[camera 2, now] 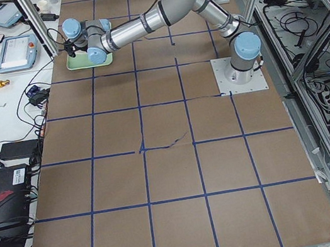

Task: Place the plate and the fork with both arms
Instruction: 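Carry the plate with the left gripper onto the green tray, then lower the plate onto the tray and open the left gripper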

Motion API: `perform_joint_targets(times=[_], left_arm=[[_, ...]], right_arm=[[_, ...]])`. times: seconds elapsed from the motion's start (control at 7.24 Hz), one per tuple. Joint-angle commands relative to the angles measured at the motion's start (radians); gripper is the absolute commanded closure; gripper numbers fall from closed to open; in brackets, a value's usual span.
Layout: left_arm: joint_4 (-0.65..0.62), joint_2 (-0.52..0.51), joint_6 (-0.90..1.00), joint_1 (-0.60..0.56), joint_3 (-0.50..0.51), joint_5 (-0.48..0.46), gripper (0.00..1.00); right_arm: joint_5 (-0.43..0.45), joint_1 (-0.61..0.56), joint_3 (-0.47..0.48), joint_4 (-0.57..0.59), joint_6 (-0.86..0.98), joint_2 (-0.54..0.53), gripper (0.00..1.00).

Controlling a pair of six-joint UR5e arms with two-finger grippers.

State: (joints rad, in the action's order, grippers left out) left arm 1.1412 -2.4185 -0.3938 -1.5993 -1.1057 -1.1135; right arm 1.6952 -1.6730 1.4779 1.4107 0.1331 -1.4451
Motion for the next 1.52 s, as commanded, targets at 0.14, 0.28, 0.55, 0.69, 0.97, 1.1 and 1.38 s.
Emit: perform_joint_targets(times=[0.14,0.28,0.55,0.69,0.97,1.1,1.38], left_arm=[[-0.009,-0.042,0.027,-0.037,0.023,0.015,1.0],[-0.002,-0.045,0.091,-0.04,0.021,0.023,1.0],[0.003,-0.048,0.149,-0.041,0.014,0.02,1.0],[0.009,-0.048,0.159,-0.041,0.009,0.014,1.0],[0.011,-0.048,0.228,-0.039,0.004,-0.02,1.0],[0.009,-0.048,0.219,-0.039,0.004,-0.025,0.76],[0.009,-0.016,0.211,-0.039,0.007,-0.025,0.0]], right_arm=[[0.0,-0.001,0.007,0.002,0.0,0.002,0.0],[0.0,0.007,0.001,0.001,0.003,0.003,0.0],[-0.003,0.006,0.001,0.001,0.003,0.002,0.0],[-0.005,0.006,0.001,0.001,0.003,0.002,0.0],[-0.003,0.006,0.001,0.001,0.003,0.002,0.0],[-0.006,0.006,-0.005,0.002,0.003,0.005,0.0],[-0.009,0.006,-0.011,0.014,0.003,0.011,0.0]])
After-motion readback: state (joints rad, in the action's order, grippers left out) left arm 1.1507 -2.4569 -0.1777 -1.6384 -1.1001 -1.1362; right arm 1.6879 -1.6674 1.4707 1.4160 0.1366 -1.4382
